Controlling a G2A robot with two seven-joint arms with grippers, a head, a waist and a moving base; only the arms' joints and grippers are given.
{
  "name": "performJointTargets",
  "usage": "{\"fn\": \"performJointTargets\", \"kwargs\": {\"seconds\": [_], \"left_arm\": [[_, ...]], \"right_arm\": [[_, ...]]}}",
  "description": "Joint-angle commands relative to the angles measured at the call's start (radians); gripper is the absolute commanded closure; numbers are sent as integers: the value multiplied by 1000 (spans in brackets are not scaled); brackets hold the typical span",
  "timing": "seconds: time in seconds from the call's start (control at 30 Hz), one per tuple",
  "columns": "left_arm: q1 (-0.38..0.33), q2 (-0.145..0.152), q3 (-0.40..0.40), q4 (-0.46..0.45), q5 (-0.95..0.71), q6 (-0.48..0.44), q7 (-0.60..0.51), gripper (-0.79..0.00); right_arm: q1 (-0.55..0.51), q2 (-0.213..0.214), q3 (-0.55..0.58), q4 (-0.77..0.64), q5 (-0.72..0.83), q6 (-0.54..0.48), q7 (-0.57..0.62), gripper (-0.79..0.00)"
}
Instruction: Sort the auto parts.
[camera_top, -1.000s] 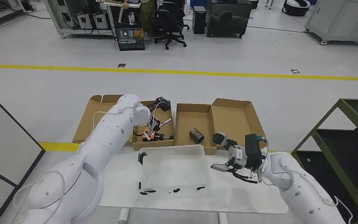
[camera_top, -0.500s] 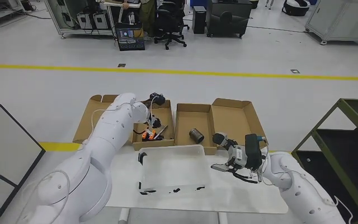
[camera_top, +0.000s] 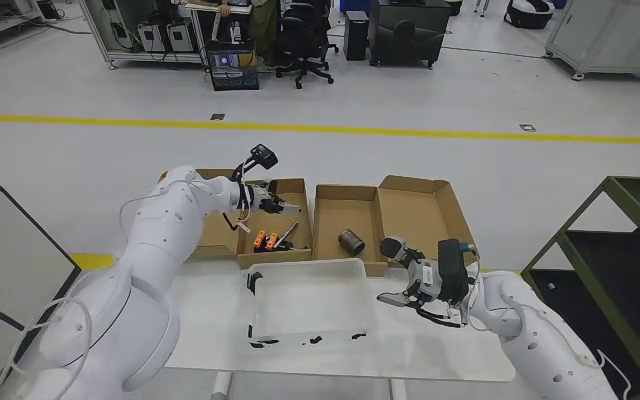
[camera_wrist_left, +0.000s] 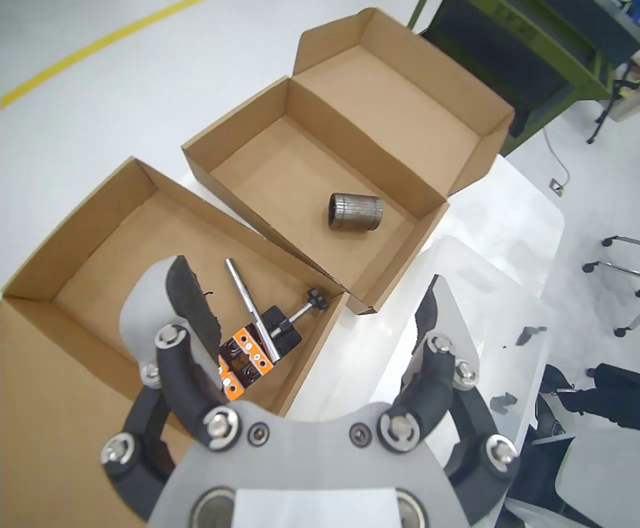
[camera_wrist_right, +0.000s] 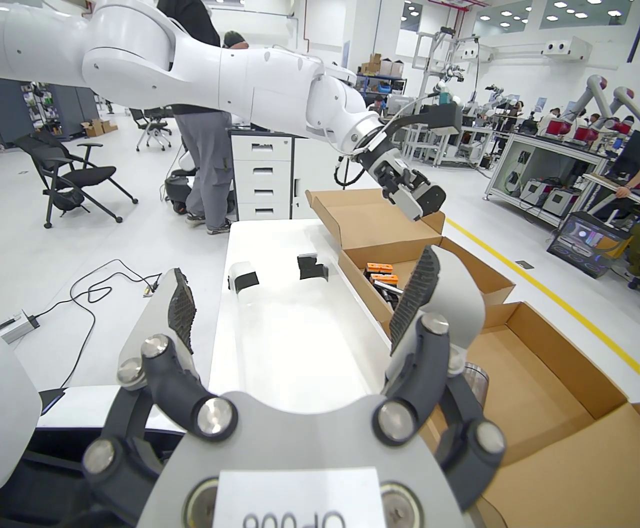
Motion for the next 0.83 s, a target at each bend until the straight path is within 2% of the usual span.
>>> {"fn": "performJointTargets", "kwargs": {"seconds": [0.0, 0.07, 0.8], "left_arm": [[21, 19, 6, -44, 28, 2, 46, -785], [41, 39, 13, -72, 63, 2, 73, -785], [41, 39, 13, -71, 63, 2, 73, -785]], "right_arm": [[0, 0, 0, 0, 0, 0, 0, -785], [0, 0, 0, 0, 0, 0, 0, -785], [0, 0, 0, 0, 0, 0, 0, -784]]}}
